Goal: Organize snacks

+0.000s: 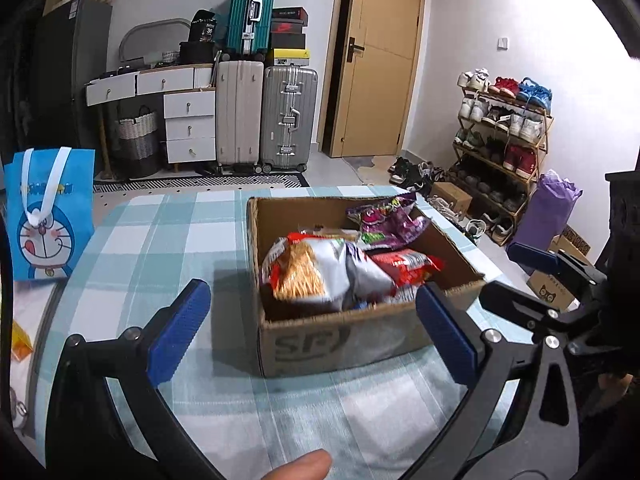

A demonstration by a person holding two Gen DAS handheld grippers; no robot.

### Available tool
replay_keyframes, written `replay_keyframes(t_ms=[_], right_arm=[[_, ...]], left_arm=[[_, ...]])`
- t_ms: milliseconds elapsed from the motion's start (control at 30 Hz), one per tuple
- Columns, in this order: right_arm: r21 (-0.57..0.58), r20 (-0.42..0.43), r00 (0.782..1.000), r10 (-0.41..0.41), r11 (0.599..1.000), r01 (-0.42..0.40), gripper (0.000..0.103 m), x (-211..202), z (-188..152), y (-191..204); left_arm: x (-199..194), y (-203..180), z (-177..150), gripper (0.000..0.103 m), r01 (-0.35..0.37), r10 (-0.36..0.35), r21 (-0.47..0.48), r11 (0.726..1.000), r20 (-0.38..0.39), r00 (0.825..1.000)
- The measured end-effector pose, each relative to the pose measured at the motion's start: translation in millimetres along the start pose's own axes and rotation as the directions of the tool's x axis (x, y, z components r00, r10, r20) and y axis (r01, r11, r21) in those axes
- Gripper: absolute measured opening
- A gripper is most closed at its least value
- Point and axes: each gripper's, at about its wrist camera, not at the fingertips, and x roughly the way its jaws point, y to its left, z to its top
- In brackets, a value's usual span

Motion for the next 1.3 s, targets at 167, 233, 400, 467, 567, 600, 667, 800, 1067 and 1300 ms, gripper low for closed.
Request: replay_keyframes(t_ms=[167, 233, 400, 467, 567, 600, 667, 800, 1067, 1300], right_arm=[[0.005, 0.037, 0.999, -0.005, 1.000, 0.004, 0.102, -6.8, -13.8, 1.1], [0.006, 0.072, 0.997, -0.002, 1.000, 0.002, 0.102, -13.1, -20.2, 1.6], [-0.008, 0.092, 0.996, 0.000, 1.000, 0.001, 0.102, -18.2, -31.3, 3.4], [-0.017, 0.096, 0.995, 0.002, 1.000, 0.000, 0.102, -19.0, -36.5, 5.1], [-0.031, 0.100, 0.995, 0.015, 0.999, -0.012, 0.102, -18.0, -41.7, 7.9], [-0.039, 0.100, 0.995, 0.017, 0.999, -0.014, 0.102, -17.4, -43.3, 9.6], [-0.054, 0.101, 0.995, 0.015, 0.998, -0.010, 0.102, -16.0, -44.4, 11.6], [-0.075, 0.120, 0.993, 0.023, 0.997, -0.014, 0.102, -15.3, -49.2, 15.6], [-0.095, 0.141, 0.989, 0.037, 0.995, -0.023, 0.102, -14.5, -53.2, 17.2], [-0.094, 0.166, 0.986, 0.025, 0.995, -0.010, 0.102, -16.7, -57.1, 16.0]], left_arm=[[-9.0, 0.2, -23.1, 0.102, -0.013, 0.013, -0.003, 1.000, 0.025, 1.000], [-9.9, -0.5, -30.0, 0.102, -0.034, 0.034, -0.001, 0.999, 0.027, 0.999], [-13.8, 2.1, -45.2, 0.102, -0.077, 0.076, 0.015, 0.997, 0.045, 0.996], [-16.6, 3.8, -52.1, 0.102, -0.099, 0.098, 0.022, 0.995, 0.063, 0.993], [-16.9, 7.3, -58.0, 0.102, -0.105, 0.103, 0.014, 0.994, 0.085, 0.991], [-18.2, 8.9, -60.7, 0.102, -0.105, 0.104, 0.008, 0.994, 0.093, 0.990], [-20.4, 11.2, -64.7, 0.102, -0.113, 0.113, 0.000, 0.994, 0.105, 0.988], [-23.3, 13.4, -70.6, 0.102, -0.121, 0.121, -0.010, 0.993, 0.129, 0.984], [-23.4, 12.2, -76.3, 0.102, -0.138, 0.137, 0.000, 0.990, 0.139, 0.981], [-28.4, 17.4, -76.6, 0.102, -0.128, 0.130, -0.026, 0.991, 0.156, 0.979]])
